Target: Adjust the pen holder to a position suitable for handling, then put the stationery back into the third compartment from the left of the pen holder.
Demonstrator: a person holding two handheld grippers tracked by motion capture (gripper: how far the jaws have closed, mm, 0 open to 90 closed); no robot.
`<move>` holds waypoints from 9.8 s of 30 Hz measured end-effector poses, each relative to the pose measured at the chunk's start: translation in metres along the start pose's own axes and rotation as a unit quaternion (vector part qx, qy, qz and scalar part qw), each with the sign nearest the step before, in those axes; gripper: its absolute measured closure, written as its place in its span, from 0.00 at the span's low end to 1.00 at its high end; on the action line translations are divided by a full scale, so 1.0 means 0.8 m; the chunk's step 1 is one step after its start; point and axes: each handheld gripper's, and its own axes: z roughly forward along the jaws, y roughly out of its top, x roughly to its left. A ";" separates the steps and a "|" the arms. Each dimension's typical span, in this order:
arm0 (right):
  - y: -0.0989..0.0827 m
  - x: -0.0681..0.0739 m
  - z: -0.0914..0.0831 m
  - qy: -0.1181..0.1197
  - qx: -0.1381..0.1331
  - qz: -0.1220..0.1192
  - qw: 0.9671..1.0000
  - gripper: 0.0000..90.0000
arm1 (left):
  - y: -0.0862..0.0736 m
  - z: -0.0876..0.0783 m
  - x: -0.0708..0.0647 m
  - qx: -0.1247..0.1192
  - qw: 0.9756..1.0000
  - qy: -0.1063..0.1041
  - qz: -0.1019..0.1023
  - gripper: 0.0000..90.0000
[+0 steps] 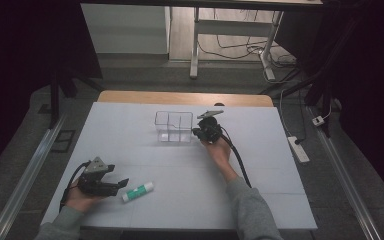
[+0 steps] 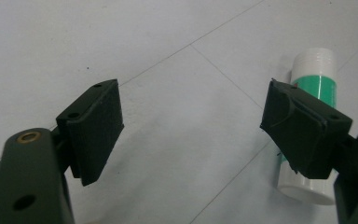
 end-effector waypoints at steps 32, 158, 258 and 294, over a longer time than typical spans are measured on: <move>-0.119 0.001 -0.167 0.005 -0.032 -0.002 0.999 0.59 | 0.000 0.000 -0.001 0.001 1.000 0.005 0.000 0.23; -0.189 -0.003 -0.229 0.006 -0.021 -0.026 0.999 0.41 | 0.123 0.026 -0.064 0.116 0.980 -0.098 0.127 0.72; -0.190 -0.009 -0.230 0.011 -0.027 -0.023 0.999 0.38 | 0.295 0.084 -0.015 -0.116 0.989 -0.082 0.046 0.71; -0.190 -0.010 -0.229 0.018 -0.028 -0.023 0.999 0.37 | 0.348 0.158 -0.022 -0.114 0.991 -0.061 0.044 0.71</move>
